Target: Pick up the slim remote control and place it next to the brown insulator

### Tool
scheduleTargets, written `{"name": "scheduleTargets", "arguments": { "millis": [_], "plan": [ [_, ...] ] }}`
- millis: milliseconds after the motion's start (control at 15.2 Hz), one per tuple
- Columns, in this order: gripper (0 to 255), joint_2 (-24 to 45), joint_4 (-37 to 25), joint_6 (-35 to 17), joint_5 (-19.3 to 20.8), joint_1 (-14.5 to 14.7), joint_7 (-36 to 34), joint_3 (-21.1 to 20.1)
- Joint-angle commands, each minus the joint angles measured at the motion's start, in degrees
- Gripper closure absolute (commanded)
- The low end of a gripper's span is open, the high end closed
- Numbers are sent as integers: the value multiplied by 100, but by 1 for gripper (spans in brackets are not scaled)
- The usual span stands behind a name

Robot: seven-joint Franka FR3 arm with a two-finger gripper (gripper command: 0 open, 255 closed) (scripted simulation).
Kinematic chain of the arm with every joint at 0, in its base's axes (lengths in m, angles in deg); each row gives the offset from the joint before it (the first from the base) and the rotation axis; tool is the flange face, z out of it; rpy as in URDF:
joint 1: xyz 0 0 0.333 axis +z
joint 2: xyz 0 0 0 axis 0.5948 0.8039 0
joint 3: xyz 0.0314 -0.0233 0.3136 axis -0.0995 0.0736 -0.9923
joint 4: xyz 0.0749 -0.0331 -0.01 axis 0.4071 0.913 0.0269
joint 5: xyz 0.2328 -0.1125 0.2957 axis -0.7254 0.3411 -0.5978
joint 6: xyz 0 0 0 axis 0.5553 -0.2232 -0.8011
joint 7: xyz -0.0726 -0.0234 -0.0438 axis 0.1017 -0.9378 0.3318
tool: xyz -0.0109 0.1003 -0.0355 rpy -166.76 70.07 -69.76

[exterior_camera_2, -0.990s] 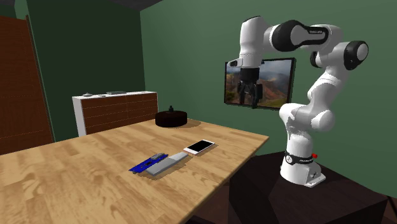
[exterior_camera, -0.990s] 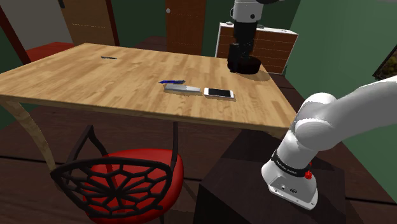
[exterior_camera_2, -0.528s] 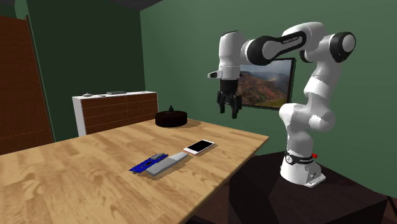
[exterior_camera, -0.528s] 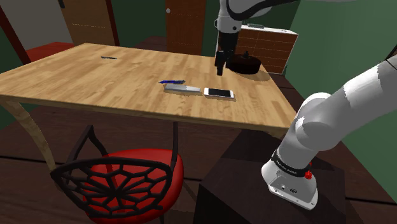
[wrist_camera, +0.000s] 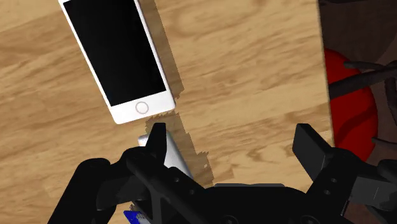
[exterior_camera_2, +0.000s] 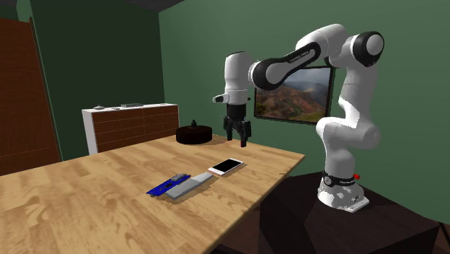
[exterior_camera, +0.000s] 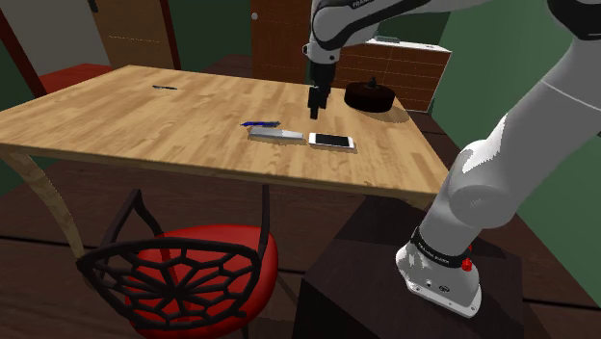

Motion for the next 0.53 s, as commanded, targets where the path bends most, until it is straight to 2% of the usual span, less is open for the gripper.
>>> {"name": "scheduleTargets", "arguments": {
  "millis": [0,462],
  "plan": [
    [0,453,-214,-262,-106,26,337,87],
    [0,2039,-1355,-727,-645,8,1450,157]
  ]
}}
